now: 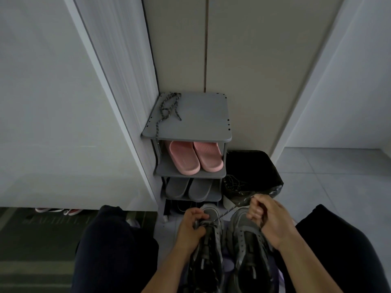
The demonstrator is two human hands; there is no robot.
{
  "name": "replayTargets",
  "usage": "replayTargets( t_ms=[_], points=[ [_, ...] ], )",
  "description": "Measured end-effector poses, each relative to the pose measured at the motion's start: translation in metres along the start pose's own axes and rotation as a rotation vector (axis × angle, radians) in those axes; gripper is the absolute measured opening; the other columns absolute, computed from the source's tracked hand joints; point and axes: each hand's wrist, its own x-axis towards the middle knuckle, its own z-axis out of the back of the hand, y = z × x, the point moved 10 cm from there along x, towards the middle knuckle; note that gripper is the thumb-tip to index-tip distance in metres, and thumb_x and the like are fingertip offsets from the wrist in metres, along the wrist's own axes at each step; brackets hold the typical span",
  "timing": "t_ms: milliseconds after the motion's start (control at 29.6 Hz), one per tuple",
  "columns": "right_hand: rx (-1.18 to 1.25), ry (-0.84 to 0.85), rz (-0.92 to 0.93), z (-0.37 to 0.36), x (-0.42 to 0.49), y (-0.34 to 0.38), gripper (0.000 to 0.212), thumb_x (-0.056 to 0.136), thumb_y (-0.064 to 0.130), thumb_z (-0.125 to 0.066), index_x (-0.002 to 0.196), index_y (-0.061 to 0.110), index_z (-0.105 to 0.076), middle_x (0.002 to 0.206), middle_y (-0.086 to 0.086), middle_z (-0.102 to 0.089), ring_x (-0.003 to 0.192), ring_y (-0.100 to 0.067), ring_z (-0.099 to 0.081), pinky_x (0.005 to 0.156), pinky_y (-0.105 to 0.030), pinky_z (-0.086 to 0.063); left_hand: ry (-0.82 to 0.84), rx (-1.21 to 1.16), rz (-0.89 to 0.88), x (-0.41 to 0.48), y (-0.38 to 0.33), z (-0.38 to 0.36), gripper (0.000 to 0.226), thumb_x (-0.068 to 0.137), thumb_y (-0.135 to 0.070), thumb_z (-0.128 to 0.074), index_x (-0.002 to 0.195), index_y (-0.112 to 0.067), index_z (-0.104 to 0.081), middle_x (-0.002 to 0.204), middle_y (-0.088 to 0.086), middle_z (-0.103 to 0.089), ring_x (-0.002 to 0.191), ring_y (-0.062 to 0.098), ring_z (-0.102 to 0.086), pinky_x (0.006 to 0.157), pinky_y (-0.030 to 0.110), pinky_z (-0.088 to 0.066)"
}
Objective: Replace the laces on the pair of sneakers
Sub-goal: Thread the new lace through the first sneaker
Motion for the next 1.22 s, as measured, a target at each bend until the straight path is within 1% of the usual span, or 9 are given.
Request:
replayTargets(
  t_ms=[203, 304, 406, 574, 676, 743, 912, 1115, 1217],
  points=[
    [-0.086, -0.021, -0.067, 0.005, 0.0, -0.009, 0.031, 0.096, 0.013, -0.039, 0.066, 0.006, -0.045, 0.045, 0.0, -0.036, 0.044, -0.013, -0.032, 0.059, -0.03, -0.029, -0.074, -0.006, 0.032, -0.01, -0.005, 0.008, 0.035, 0.082, 0.006, -0.054, 0.088, -0.027, -0.046, 0.1, -0.001, -0.06, 0.091, 0.012, -0.056, 0.07, 0.012, -0.042],
    [-0.23, -0.024, -0.099, 0.012, -0.001, -0.016, 0.03, 0.096, 0.021, -0.045, 0.074, 0.003, -0.057, 0.048, 0.001, -0.037, 0.049, -0.013, -0.031, 0.058, -0.028, -0.03, -0.264, 0.47, -0.174, -0.034, -0.036, 0.026, 0.015, 0.082, -0.009, -0.06, 0.083, -0.023, -0.056, 0.095, 0.001, -0.051, 0.089, 0.008, -0.046, 0.07, 0.011, -0.032],
    [-0.25, -0.001, -0.084, 0.011, -0.001, -0.018, 0.028, 0.093, 0.023, -0.05, 0.078, 0.003, -0.062, 0.046, 0.004, -0.034, 0.046, -0.01, -0.029, 0.057, -0.026, -0.029, -0.145, 0.894, -0.237, -0.054, -0.049, -0.001, 0.017, 0.086, -0.032, -0.055, 0.096, -0.023, -0.064, 0.103, -0.001, -0.045, 0.104, 0.016, -0.04, 0.086, 0.021, -0.032],
    [-0.156, 0.025, -0.088, 0.003, -0.005, -0.02, 0.022, 0.093, 0.014, -0.051, 0.077, 0.003, -0.061, 0.05, 0.002, -0.044, 0.049, -0.011, -0.037, 0.06, -0.027, -0.035, -0.024, 1.195, -0.192, -0.058, -0.049, -0.03, 0.038, 0.023, -0.037, -0.083, 0.051, -0.022, -0.062, 0.069, 0.001, -0.057, 0.062, 0.019, -0.057, 0.049, 0.027, -0.046],
    [-0.166, 0.026, -0.121, 0.002, -0.006, -0.026, 0.022, 0.091, 0.012, -0.053, 0.072, 0.007, -0.062, 0.056, -0.002, -0.055, 0.051, -0.012, -0.047, 0.059, -0.026, -0.04, -0.01, 1.18, -0.1, -0.049, -0.046, -0.031, 0.019, 0.068, -0.021, -0.071, 0.085, -0.013, -0.067, 0.103, 0.01, -0.054, 0.097, 0.029, -0.053, 0.079, 0.038, -0.045],
    [-0.191, 0.047, -0.137, 0.001, -0.006, -0.032, 0.023, 0.09, 0.012, -0.053, 0.068, 0.009, -0.057, 0.057, -0.003, -0.051, 0.047, -0.011, -0.043, 0.053, -0.024, -0.036, -0.016, 0.962, 0.007, -0.039, -0.035, -0.019, 0.016, 0.085, -0.019, -0.054, 0.094, -0.014, -0.065, 0.111, 0.007, -0.051, 0.107, 0.025, -0.048, 0.091, 0.034, -0.04],
    [-0.207, 0.016, -0.116, 0.009, -0.005, -0.025, 0.033, 0.092, 0.016, -0.052, 0.062, 0.015, -0.042, 0.048, 0.006, -0.034, 0.039, -0.005, -0.023, 0.038, -0.015, -0.021, 0.077, -0.137, 0.406, -0.036, -0.009, 0.018, 0.017, 0.086, -0.004, -0.057, 0.071, -0.011, -0.056, 0.054, 0.002, -0.057, 0.047, 0.011, -0.052, 0.047, 0.021, -0.044],
    [-0.199, -0.042, -0.094, 0.021, 0.0, -0.016, 0.037, 0.094, 0.021, -0.05, 0.059, 0.016, -0.041, 0.045, 0.006, -0.034, 0.035, -0.004, -0.024, 0.035, -0.015, -0.02, -0.015, -0.475, 0.361, -0.021, -0.019, 0.07, 0.019, 0.088, 0.001, -0.047, 0.073, -0.01, -0.05, 0.046, -0.001, -0.045, 0.033, 0.005, -0.035, 0.032, 0.012, -0.025],
    [-0.183, -0.096, -0.113, 0.033, 0.001, -0.021, 0.039, 0.095, 0.02, -0.048, 0.057, 0.016, -0.04, 0.042, 0.007, -0.032, 0.033, -0.004, -0.023, 0.033, -0.015, -0.018, -0.162, -0.391, 0.323, -0.016, -0.012, 0.102, 0.019, 0.089, 0.003, -0.046, 0.074, -0.009, -0.052, 0.046, 0.0, -0.045, 0.029, 0.003, -0.028, 0.031, 0.006, -0.017]
  ],
)
